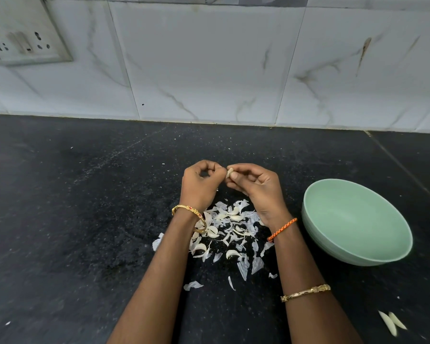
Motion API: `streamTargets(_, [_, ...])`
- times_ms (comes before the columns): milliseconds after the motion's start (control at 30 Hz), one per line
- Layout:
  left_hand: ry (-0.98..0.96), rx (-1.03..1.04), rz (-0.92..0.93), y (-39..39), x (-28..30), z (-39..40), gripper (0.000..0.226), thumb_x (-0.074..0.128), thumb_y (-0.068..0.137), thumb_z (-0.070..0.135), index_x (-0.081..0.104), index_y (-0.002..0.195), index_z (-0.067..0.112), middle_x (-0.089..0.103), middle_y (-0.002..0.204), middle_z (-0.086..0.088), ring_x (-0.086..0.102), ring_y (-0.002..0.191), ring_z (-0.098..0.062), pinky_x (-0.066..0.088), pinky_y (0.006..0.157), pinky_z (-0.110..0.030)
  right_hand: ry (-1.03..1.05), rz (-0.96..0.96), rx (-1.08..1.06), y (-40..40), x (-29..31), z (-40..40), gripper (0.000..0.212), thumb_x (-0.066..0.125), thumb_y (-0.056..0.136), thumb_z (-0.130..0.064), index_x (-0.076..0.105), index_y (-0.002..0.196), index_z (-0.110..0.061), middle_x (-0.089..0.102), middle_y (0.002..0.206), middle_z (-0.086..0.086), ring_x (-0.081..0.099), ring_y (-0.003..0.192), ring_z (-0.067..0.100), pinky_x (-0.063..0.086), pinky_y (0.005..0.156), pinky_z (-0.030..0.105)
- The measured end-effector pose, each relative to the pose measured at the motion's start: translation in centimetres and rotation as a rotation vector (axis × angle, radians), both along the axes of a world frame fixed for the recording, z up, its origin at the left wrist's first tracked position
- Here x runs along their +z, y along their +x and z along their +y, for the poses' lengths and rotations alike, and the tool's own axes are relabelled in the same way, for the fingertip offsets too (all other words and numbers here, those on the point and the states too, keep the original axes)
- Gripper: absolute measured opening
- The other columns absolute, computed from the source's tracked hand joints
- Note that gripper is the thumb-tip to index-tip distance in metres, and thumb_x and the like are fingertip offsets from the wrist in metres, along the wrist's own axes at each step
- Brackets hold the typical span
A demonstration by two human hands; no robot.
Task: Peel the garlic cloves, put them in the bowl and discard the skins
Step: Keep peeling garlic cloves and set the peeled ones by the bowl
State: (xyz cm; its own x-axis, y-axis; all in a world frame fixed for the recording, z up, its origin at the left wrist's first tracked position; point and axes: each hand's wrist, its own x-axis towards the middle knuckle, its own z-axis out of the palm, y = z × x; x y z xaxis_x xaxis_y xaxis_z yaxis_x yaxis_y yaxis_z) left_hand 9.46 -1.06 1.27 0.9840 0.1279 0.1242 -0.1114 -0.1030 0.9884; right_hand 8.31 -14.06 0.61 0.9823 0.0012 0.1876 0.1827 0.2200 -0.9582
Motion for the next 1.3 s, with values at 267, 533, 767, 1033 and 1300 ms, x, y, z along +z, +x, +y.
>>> streamTargets(267, [-0.005,0.038,0.096,0.3,-0.4,0.1,0.024,0.054,0.088,0.014,0.056,0.065,0.008,0.035,0.043,0.014,0.030,0.042,-0.002,0.030,0.044,-0.018,0.213,0.099,0.049,0.2,0.2,-0.5,0.017,0.054,0.089,0.007,0.066,0.093,-0.005,0.071,0.081,0.001,0.064,0.074,0.009,0.056,0.069,0.021])
streamTargets(533, [0.046,-0.077,-0.031,0.2,-0.5,0.2,0.012,0.071,0.083,0.011,0.063,0.075,0.015,0.058,0.070,0.006,0.047,0.057,-0.005,0.044,0.056,-0.018,0.187,0.150,0.034,0.1,0.4,-0.8,0.013,0.057,0.089,0.002,0.065,0.096,-0.006,0.071,0.081,0.005,0.064,0.074,0.012,0.055,0.063,0.022])
streamTargets(767, [-0.045,-0.214,-0.011,-0.5,0.4,0.1,0.013,0.062,0.090,0.008,0.071,0.097,0.013,0.069,0.078,-0.007,0.056,0.045,-0.006,0.038,0.041,-0.016,0.099,0.185,-0.056,0.0,0.1,-0.9,0.005,0.067,0.081,-0.008,0.070,0.082,-0.011,0.067,0.078,-0.002,0.056,0.070,0.007,0.049,0.056,0.018])
streamTargets(1033, [-0.222,-0.207,0.066,-0.5,0.1,0.2,0.008,0.064,0.087,0.009,0.071,0.088,0.014,0.069,0.068,0.002,0.045,0.039,-0.004,0.033,0.037,-0.013,0.156,0.239,-0.030,-0.1,0.4,-0.8,0.011,0.059,0.090,-0.009,0.068,0.085,-0.007,0.070,0.072,0.003,0.064,0.065,0.009,0.054,0.057,0.019])
streamTargets(1300, [-0.355,-0.188,0.181,-0.4,0.3,0.7,0.009,0.064,0.088,0.014,0.071,0.082,0.010,0.072,0.072,0.002,0.038,0.037,-0.004,0.028,0.037,-0.013,0.039,0.241,-0.026,-0.3,0.4,-1.3,0.012,0.064,0.086,-0.001,0.070,0.095,-0.007,0.075,0.087,0.009,0.072,0.081,0.016,0.058,0.062,0.024])
